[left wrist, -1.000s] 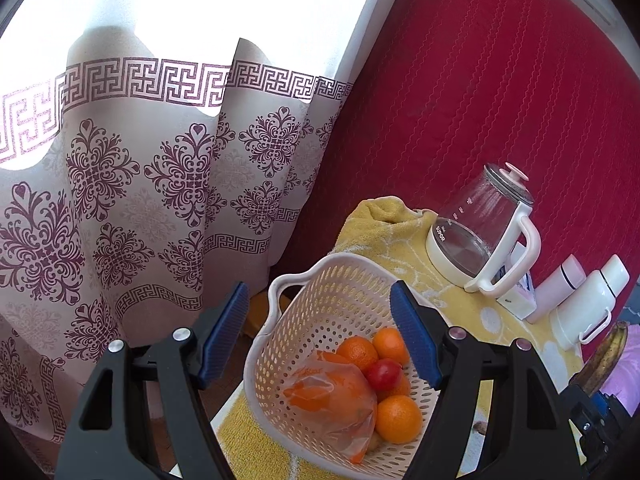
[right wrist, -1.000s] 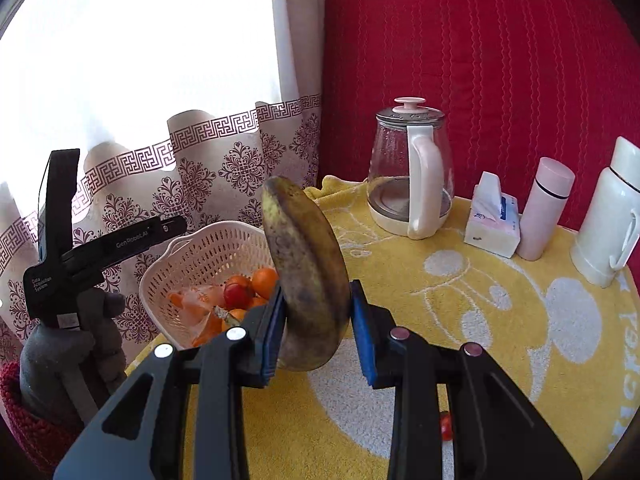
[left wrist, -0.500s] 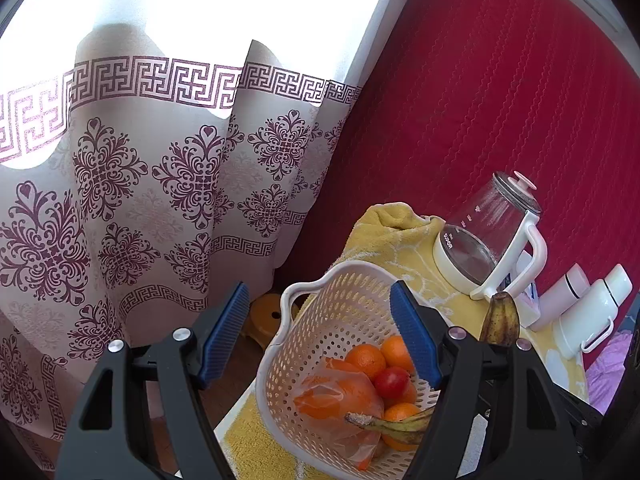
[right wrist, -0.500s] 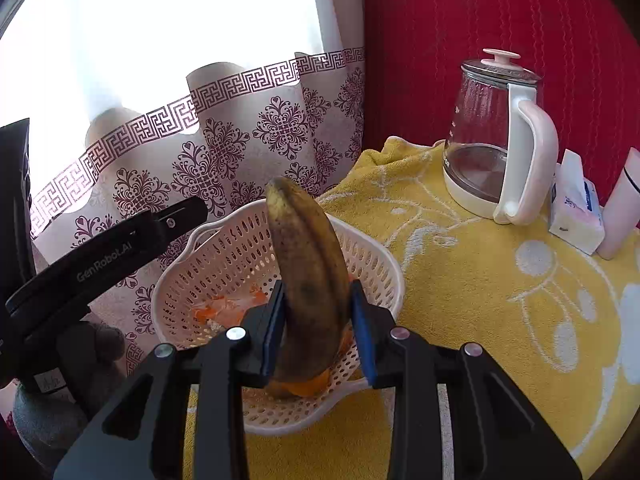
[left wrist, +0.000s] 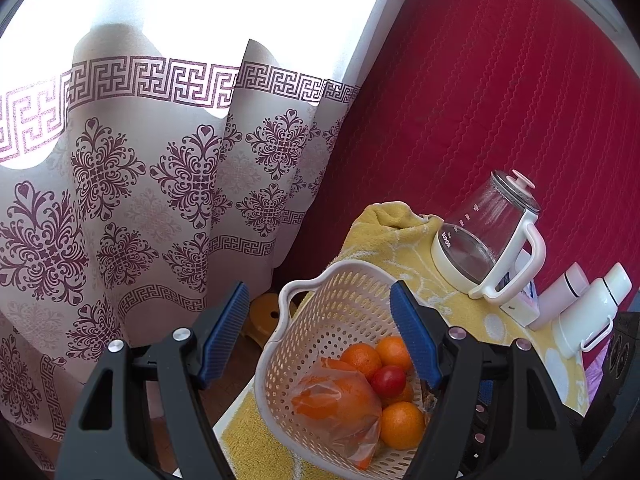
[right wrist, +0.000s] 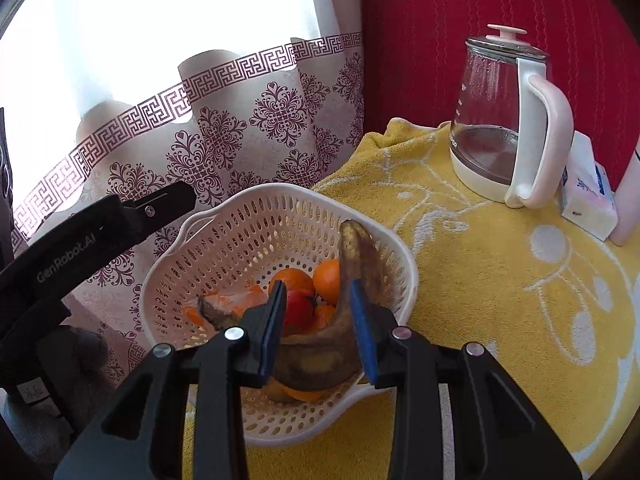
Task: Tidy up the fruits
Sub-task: 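Carry the banana over the white basket and lower it in with the right tool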
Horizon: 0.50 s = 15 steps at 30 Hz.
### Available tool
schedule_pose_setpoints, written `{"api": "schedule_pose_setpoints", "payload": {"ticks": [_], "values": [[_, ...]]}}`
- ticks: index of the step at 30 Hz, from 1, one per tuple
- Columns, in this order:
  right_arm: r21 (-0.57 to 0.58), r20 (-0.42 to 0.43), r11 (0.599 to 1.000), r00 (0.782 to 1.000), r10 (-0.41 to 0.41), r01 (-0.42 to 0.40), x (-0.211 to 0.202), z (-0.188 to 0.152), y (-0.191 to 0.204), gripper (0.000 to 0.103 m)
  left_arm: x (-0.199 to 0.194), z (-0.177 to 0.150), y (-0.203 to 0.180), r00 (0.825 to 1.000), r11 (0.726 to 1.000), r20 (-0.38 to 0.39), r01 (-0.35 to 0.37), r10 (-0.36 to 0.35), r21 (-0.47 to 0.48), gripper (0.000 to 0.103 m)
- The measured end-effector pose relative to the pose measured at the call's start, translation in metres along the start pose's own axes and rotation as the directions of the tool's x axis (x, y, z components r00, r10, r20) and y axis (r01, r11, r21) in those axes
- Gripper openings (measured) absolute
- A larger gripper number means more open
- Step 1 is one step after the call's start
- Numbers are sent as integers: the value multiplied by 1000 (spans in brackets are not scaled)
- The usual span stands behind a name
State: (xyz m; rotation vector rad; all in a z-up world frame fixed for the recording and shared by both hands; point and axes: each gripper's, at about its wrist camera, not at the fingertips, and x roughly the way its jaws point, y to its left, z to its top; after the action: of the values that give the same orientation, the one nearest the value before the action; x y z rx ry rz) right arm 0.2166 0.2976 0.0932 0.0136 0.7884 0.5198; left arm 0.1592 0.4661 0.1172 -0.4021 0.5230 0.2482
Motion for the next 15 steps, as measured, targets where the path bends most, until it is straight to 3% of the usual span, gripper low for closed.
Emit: {"api": "schedule_pose_setpoints", "payload": {"ticks": [7,15], "values": [[25,-13,999,999,34,-33,-1,-5,-4,33,1,-1,-4,1000,1000,-3,3,-3,9,74],[32,70,999,998,8,-10,-31,-10,-11,33,1,-3,-10,1000,1000,-6,11,-11,29,74]]}}
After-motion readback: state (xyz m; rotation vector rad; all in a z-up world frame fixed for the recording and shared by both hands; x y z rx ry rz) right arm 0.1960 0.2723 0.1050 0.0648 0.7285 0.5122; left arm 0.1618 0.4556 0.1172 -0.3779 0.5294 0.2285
